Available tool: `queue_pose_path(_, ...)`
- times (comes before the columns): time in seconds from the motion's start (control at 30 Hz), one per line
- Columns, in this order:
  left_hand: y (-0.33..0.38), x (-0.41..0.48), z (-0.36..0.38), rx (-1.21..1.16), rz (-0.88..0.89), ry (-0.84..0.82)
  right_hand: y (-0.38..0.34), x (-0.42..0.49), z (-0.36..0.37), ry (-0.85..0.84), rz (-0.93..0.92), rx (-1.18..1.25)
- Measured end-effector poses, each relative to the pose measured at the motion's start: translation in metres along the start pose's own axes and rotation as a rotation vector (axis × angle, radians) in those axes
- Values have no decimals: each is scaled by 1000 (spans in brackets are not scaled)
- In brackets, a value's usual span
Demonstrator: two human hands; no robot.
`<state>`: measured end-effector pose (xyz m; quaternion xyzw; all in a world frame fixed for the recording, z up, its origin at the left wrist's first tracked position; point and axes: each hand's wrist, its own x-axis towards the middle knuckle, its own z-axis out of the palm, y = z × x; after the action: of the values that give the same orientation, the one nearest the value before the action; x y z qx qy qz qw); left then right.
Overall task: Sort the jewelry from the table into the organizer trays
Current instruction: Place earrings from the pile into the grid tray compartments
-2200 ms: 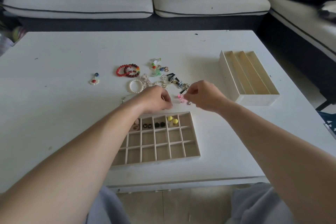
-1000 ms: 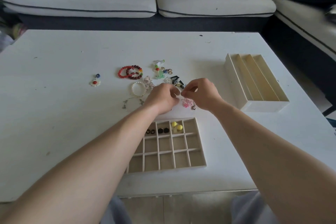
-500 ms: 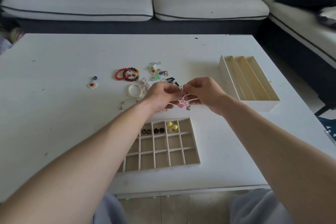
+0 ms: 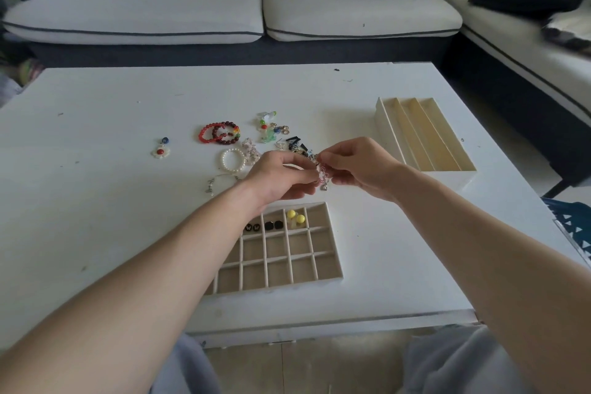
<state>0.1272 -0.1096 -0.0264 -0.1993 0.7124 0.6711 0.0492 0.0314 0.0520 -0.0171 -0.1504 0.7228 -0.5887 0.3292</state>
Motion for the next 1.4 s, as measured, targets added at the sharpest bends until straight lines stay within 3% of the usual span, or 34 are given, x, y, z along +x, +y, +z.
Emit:
queue_pose_path(0.53, 1, -6, -1, 86, 13, 40, -4, -4, -7, -43, 108, -38)
queue_pose_path(1.0, 5, -8, 7, -276, -114, -121, -6, -3, -5, -73, 86, -12)
queue_pose_path(1.4, -3, -5, 7, -24, -69, -83, -4, -4, -8, -86, 42, -122)
